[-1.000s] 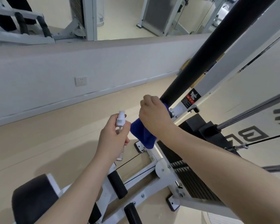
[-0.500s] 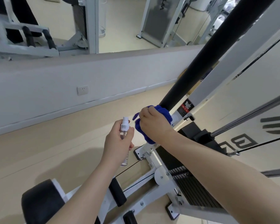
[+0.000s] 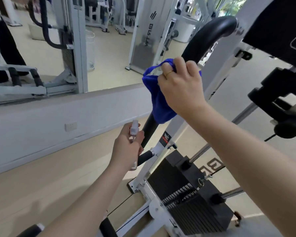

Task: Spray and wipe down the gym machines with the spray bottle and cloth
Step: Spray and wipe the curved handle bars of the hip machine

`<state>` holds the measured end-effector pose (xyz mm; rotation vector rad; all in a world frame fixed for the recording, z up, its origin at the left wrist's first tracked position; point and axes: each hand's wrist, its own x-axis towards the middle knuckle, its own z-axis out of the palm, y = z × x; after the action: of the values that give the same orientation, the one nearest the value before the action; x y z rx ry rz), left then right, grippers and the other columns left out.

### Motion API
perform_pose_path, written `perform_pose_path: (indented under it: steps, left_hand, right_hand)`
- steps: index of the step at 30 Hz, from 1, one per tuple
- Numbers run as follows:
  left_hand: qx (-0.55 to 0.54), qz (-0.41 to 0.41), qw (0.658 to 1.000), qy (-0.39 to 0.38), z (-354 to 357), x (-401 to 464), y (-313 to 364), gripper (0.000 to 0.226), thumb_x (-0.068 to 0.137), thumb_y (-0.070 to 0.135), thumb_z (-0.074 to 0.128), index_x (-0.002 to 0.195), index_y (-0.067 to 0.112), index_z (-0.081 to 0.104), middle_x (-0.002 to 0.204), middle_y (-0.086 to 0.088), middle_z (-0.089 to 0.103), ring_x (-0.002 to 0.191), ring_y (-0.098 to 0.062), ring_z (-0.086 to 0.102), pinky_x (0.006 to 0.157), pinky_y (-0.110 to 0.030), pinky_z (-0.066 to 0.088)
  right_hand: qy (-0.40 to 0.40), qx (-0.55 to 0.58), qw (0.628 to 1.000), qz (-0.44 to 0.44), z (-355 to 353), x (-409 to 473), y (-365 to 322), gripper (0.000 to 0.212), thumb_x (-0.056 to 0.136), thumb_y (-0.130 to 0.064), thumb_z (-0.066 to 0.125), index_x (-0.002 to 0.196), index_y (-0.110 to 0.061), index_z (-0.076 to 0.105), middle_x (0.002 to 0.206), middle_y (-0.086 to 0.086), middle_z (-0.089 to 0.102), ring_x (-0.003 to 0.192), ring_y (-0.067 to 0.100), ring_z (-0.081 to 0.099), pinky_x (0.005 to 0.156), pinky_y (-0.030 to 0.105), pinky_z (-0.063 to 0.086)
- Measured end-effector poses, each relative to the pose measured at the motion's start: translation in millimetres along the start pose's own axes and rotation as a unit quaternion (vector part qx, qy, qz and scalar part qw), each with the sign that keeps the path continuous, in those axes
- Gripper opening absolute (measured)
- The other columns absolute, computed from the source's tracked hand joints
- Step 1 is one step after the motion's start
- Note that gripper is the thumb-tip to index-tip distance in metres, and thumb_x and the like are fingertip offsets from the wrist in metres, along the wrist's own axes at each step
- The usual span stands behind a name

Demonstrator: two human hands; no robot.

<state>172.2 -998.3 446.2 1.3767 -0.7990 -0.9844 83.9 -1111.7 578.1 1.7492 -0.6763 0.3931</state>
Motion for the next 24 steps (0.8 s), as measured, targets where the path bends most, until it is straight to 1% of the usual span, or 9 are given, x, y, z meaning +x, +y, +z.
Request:
perform_pose_path:
  steps: [3,6,9,12,14,16,18,20,24]
  left_hand:
    - [0.032,0.014,0.999,-0.007,-3.9,0.8,-5.5,0.017,0.094,0.022,0.049,0.105,0.034,0.05,0.085,-0.005,0.064,0.061,-0.018,0.055,0.066,-0.035,0.049]
    - [0.063,0.014,0.998,-0.011,-12.9,-5.0,-19.9,0.016,0.093,0.022,0.048,0.098,0.038,0.05,0.085,-0.003,0.063,0.06,-0.016,0.056,0.064,-0.032,0.047]
    - [0.085,0.0,0.996,-0.014,-26.7,-17.2,-38.6,0.013,0.093,0.023,0.05,0.104,0.03,0.051,0.084,0.0,0.063,0.054,-0.004,0.055,0.063,-0.025,0.047]
    - [0.097,-0.019,0.995,-0.013,-38.3,-33.8,-54.0,0.013,0.093,0.024,0.051,0.105,0.028,0.052,0.086,-0.003,0.063,0.059,-0.01,0.056,0.068,-0.032,0.05]
    - [0.097,-0.031,0.995,-0.008,-43.6,-45.0,-61.1,0.013,0.092,0.024,0.052,0.104,0.028,0.053,0.088,-0.005,0.063,0.06,-0.012,0.055,0.069,-0.034,0.051]
    - [0.104,-0.035,0.994,-0.003,-51.7,-61.0,-65.4,0.013,0.092,0.024,0.053,0.105,0.026,0.054,0.087,-0.006,0.063,0.059,-0.013,0.055,0.068,-0.033,0.05]
    - [0.123,-0.041,0.992,-0.001,-60.0,-77.2,-68.6,0.016,0.091,0.025,0.052,0.107,0.026,0.054,0.082,-0.005,0.063,0.059,-0.014,0.056,0.066,-0.032,0.049]
    - [0.144,-0.046,0.988,0.004,-67.6,-97.1,-71.0,0.016,0.092,0.025,0.052,0.108,0.025,0.054,0.078,-0.003,0.062,0.06,-0.016,0.056,0.065,-0.032,0.048]
    - [0.16,-0.063,0.985,0.022,-65.9,-128.9,-73.2,0.016,0.092,0.025,0.051,0.107,0.023,0.054,0.076,-0.002,0.059,0.059,-0.016,0.055,0.066,-0.032,0.047]
  right_hand:
    - [0.017,0.043,0.998,0.039,10.9,-20.2,-26.0,0.018,0.079,-0.013,0.046,0.078,-0.017,0.063,0.084,-0.005,0.062,0.088,0.021,0.04,0.07,0.031,0.028]
    - [0.0,0.054,0.998,0.03,19.1,-45.7,-53.8,0.013,0.075,-0.01,0.052,0.086,-0.015,0.056,0.088,-0.005,0.061,0.087,0.021,0.036,0.068,0.031,0.03]
    - [-0.02,0.071,0.995,0.063,16.9,-49.0,-63.0,0.011,0.073,-0.011,0.055,0.08,-0.019,0.058,0.085,-0.007,0.061,0.085,0.02,0.041,0.062,0.028,0.04]
    - [-0.039,0.169,0.982,0.082,8.4,-64.7,-81.5,0.021,0.076,-0.009,0.047,0.076,-0.017,0.066,0.081,0.0,0.062,0.074,0.021,0.056,0.056,0.028,0.044]
    - [-0.141,0.263,0.954,-0.009,6.4,-101.7,-111.4,0.015,0.08,-0.003,0.056,0.088,-0.011,0.065,0.095,0.005,0.061,0.081,0.025,0.056,0.063,0.034,0.046]
    - [-0.356,0.292,0.877,-0.136,-1.8,-142.8,-140.2,0.024,0.084,-0.011,0.061,0.108,-0.013,0.059,0.115,0.004,0.056,0.101,0.025,0.051,0.08,0.035,0.044]
    - [-0.46,0.278,0.833,-0.132,-7.9,-172.0,-151.0,0.027,0.09,-0.017,0.054,0.117,-0.012,0.054,0.122,0.005,0.053,0.111,0.025,0.047,0.088,0.036,0.041]
    - [-0.455,0.306,0.833,-0.074,-21.1,-181.1,-152.9,0.024,0.095,-0.017,0.046,0.117,-0.011,0.053,0.12,0.006,0.053,0.112,0.026,0.047,0.088,0.036,0.04]
    - [-0.35,0.383,0.854,-0.049,-45.4,-177.6,-155.1,0.022,0.097,-0.022,0.043,0.114,-0.014,0.055,0.114,0.005,0.056,0.103,0.024,0.049,0.08,0.034,0.038]
